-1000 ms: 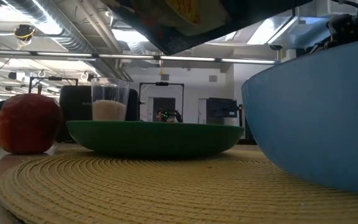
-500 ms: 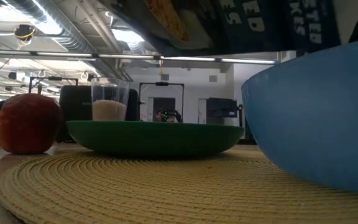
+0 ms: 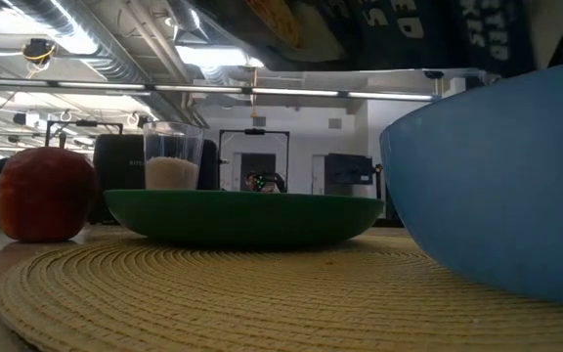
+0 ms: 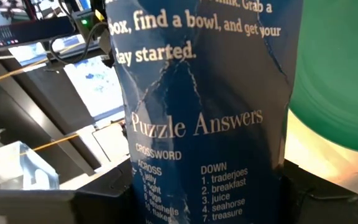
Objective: Arrange a breakfast setting
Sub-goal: Pour the cereal into the blue bowl
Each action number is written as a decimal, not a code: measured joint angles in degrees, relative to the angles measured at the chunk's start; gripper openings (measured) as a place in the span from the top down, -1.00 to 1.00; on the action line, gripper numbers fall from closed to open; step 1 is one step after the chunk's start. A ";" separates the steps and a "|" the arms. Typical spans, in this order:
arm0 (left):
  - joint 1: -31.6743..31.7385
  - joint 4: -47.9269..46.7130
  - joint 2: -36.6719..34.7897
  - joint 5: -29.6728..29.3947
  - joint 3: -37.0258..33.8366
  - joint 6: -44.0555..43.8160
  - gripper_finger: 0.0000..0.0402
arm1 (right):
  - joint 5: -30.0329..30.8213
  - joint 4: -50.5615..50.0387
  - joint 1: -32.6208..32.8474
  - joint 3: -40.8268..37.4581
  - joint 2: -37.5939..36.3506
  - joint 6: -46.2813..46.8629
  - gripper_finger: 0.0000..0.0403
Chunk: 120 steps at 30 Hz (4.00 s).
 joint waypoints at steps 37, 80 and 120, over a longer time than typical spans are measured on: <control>2.76 7.66 4.02 -2.02 -0.04 13.96 -0.05 | 0.00 -2.74 0.00 0.02 0.00 -1.36 0.85; -2.67 2.56 3.85 -7.05 -0.04 9.31 -0.05 | 0.79 -2.92 0.02 0.02 0.01 -1.44 0.85; -2.08 11.02 3.85 -3.28 -0.04 20.04 -0.04 | 2.12 -3.71 0.02 0.02 0.00 -1.49 0.85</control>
